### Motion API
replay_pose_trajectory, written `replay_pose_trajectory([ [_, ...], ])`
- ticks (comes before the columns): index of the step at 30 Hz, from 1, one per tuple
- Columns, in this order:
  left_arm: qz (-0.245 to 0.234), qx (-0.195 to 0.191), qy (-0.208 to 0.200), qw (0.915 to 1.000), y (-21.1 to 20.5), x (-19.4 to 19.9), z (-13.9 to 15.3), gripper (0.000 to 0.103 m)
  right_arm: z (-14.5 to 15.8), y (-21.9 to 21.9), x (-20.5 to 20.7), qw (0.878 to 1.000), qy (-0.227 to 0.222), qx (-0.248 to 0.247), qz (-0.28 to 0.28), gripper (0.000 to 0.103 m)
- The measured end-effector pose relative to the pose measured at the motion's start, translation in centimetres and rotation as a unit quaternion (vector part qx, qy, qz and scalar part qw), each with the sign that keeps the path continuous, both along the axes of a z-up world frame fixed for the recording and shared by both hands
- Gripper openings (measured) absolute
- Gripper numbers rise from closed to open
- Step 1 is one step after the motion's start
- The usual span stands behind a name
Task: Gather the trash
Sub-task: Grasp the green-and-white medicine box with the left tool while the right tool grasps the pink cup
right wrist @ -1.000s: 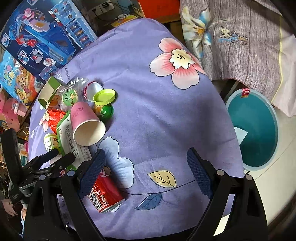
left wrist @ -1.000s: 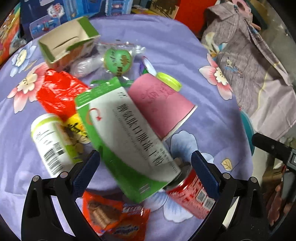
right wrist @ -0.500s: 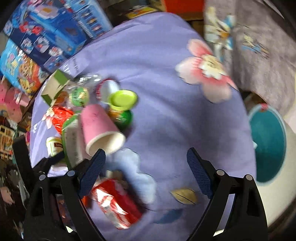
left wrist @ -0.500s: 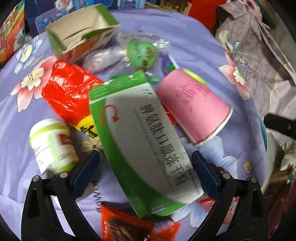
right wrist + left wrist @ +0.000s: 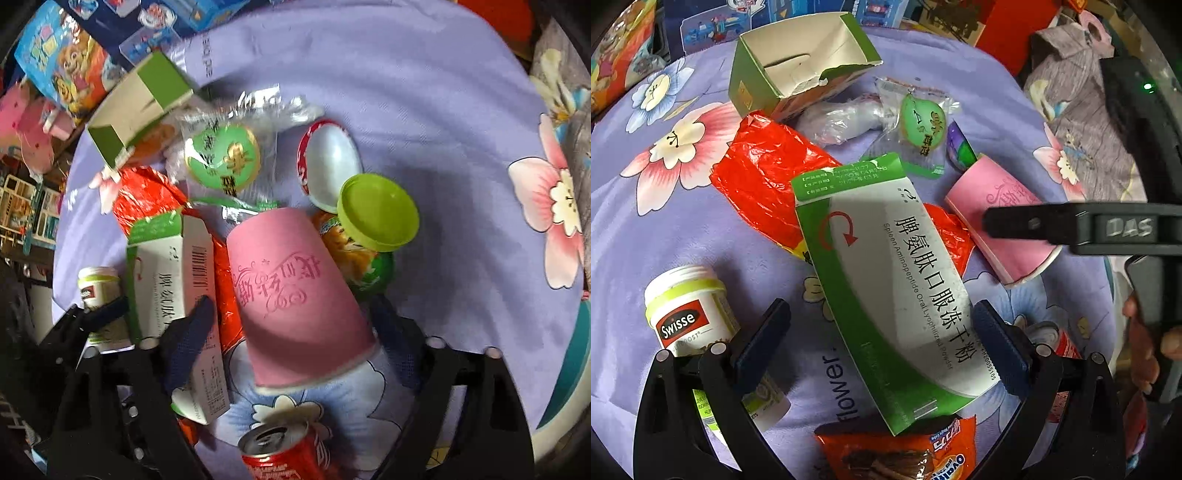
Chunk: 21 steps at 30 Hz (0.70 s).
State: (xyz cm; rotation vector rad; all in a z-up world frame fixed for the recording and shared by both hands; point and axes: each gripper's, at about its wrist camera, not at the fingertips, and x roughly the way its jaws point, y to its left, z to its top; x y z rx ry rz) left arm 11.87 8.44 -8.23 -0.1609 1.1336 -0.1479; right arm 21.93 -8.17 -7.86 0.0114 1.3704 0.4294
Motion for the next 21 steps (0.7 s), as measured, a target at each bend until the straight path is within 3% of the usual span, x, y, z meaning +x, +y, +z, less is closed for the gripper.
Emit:
replay_pose_trajectory([
  [1, -0.001, 0.002, 0.000, 1.0000, -0.1, 0.0, 0.0, 0.099, -0.3, 0.1, -0.1, 1.000, 0.001, -0.003, 0.004, 0.063],
  [9, -0.008, 0.013, -0.001, 0.9999, -2.0, 1.0, -0.2, 0.099, 1.6, -1.9, -1.3, 0.999, -0.031, 0.029, -0.016, 0.061],
  [11, -0.008, 0.020, -0.008, 0.9997, -2.5, 1.1, -0.1, 0.085, 2.1, -2.4, -1.6, 0.998, -0.037, 0.035, -0.022, 0.061],
  [13, -0.009, 0.011, -0.012, 0.9998, -2.7, 1.1, 0.2, 0.080, 2.6, -3.0, -1.9, 0.998, -0.042, 0.045, -0.029, 0.061],
  [14, -0.007, 0.010, -0.016, 0.9998, -2.7, 1.0, 0.5, 0.060, 2.8, -3.4, -2.0, 0.997, -0.044, 0.047, -0.032, 0.061],
  [15, -0.004, 0.011, -0.027, 0.9996, -2.7, 0.9, 1.0, 0.048, 3.0, -3.7, -2.1, 0.997, -0.048, 0.048, -0.037, 0.061],
  [17, 0.000, 0.009, -0.037, 0.9993, -2.5, 0.8, 2.2, 0.026, 3.3, -4.8, -2.4, 0.996, -0.053, 0.053, -0.046, 0.061],
  [19, -0.007, 0.012, -0.045, 0.9989, -2.6, 1.0, 2.9, 0.010, 3.6, -5.7, -2.6, 0.995, -0.057, 0.059, -0.056, 0.061],
  [21, -0.020, 0.016, -0.033, 0.9991, -2.9, 1.3, 2.8, 0.009, 3.6, -6.7, -2.9, 0.994, -0.059, 0.064, -0.064, 0.061],
])
